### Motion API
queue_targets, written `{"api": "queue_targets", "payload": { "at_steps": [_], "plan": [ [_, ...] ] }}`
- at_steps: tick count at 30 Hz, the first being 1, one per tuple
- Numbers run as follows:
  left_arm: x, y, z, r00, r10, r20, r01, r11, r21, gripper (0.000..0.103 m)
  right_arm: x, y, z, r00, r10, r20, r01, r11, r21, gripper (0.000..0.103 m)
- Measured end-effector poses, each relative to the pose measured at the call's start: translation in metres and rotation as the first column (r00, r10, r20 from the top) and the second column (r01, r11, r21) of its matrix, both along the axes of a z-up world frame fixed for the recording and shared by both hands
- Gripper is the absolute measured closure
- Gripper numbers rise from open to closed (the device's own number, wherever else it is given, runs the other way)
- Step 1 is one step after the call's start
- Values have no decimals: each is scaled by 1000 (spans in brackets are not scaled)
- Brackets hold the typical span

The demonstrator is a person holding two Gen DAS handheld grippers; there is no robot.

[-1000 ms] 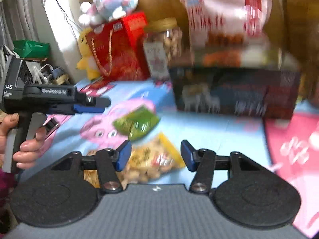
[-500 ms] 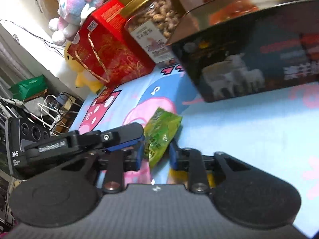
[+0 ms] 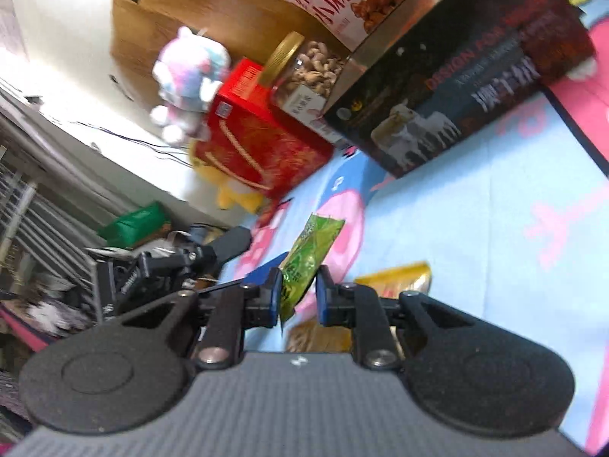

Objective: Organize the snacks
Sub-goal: 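Drop the green snack bag into the tin box with the left gripper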

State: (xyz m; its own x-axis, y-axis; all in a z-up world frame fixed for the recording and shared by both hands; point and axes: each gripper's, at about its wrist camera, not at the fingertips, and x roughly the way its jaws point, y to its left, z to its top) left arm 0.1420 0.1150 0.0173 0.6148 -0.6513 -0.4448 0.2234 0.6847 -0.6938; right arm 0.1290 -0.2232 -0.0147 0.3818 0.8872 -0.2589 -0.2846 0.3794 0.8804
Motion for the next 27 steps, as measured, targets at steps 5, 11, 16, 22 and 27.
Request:
{"api": "queue_targets", "payload": {
  "at_steps": [5, 11, 16, 22, 27],
  "plan": [
    [-4, -34, 4, 993, -117, -9, 116, 992, -38, 74, -13, -24, 4, 999, -39, 3, 39, 998, 54, 81],
    [10, -69, 32, 989, -141, 37, 140, 990, 16, 79, -8, -41, 43, 980, -101, 174, 115, 991, -70, 82],
    [56, -113, 68, 979, -158, 128, 137, 977, 164, 77, 23, -40, 81, 918, -141, 370, 254, 927, -275, 81],
    [119, -160, 67, 979, -137, 153, 81, 943, 324, 79, 80, -29, 76, 856, -95, 508, 386, 771, -506, 80],
    [145, -183, 45, 985, -130, 113, 75, 914, 398, 77, 94, -18, 59, 770, -32, 637, 535, 575, -619, 49]
  ]
}}
